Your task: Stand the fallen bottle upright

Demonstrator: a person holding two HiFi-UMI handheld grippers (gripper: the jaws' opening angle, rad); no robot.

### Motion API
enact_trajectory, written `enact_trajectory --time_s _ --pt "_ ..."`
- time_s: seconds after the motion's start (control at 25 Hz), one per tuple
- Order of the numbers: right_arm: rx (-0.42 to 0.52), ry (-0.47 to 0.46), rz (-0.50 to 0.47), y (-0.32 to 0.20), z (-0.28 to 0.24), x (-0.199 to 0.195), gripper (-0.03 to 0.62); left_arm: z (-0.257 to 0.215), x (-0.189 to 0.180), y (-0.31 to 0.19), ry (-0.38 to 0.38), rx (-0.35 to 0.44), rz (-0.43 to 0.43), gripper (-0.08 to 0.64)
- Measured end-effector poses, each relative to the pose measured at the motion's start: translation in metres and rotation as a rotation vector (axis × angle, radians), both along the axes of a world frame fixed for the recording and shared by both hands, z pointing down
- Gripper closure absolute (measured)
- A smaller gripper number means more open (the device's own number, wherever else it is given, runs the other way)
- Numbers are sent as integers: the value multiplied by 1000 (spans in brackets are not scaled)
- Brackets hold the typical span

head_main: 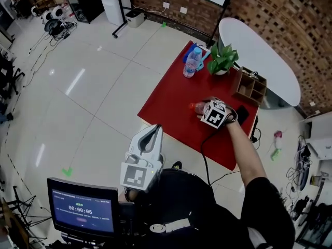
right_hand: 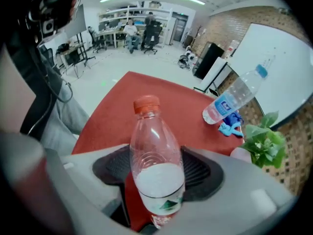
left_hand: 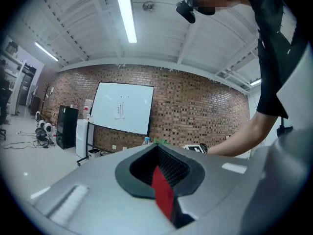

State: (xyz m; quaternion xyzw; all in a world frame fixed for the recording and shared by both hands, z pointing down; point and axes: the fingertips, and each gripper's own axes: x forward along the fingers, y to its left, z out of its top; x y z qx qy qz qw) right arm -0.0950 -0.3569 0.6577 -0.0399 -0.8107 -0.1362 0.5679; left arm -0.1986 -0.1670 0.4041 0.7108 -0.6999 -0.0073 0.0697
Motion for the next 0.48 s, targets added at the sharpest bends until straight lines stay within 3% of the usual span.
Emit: enact_trajectory --time_s 0.28,0.48 --pt "-112 -266 209 -11 -58 -8 287 -9 13 -6 -12 6 70 552" --pt "-224 -543 365 -24 -102 -12 286 -14 20 -9 -22 6 104 552"
